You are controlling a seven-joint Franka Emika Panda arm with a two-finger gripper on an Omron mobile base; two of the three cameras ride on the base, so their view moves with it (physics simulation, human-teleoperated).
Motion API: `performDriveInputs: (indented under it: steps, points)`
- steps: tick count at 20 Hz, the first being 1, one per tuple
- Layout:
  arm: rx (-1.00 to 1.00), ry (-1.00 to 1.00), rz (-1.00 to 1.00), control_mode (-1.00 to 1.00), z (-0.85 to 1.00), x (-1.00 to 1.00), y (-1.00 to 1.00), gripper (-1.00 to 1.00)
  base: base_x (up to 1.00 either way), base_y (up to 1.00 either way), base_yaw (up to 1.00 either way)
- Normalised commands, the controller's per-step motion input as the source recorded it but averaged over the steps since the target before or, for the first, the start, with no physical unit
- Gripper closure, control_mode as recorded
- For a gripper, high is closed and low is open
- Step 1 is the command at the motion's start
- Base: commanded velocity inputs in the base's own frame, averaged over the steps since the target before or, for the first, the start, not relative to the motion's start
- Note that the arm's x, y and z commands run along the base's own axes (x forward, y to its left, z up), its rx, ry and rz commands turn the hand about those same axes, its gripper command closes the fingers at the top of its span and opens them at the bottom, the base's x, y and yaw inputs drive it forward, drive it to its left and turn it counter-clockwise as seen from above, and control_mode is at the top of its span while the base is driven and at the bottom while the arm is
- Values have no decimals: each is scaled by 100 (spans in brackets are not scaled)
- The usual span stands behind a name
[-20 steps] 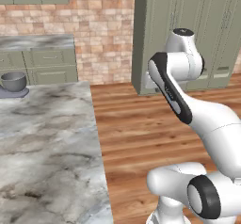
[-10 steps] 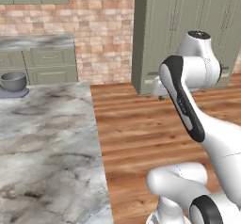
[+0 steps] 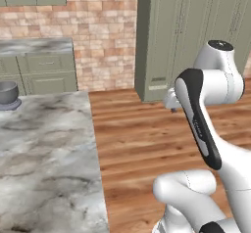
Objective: Close the stand mixer head.
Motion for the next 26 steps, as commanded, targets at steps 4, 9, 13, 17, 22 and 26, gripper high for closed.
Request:
performDriveInputs:
  steps: [4,9,13,17,22,26]
  points:
    - [0,0,0,100,0,0,0,-100,100,-15,-5]
    - [0,0,0,100,0,0,0,-100,100,-11,-3]
    - [0,0,0,100,0,0,0,-100,100,-3,-1]
    - [0,0,0,100,0,0,0,-100,100,-1,0]
    - [0,0,0,100,0,0,0,-100,100,-5,0]
    - [0,0,0,100,0,0,0,-100,100,-4,0]
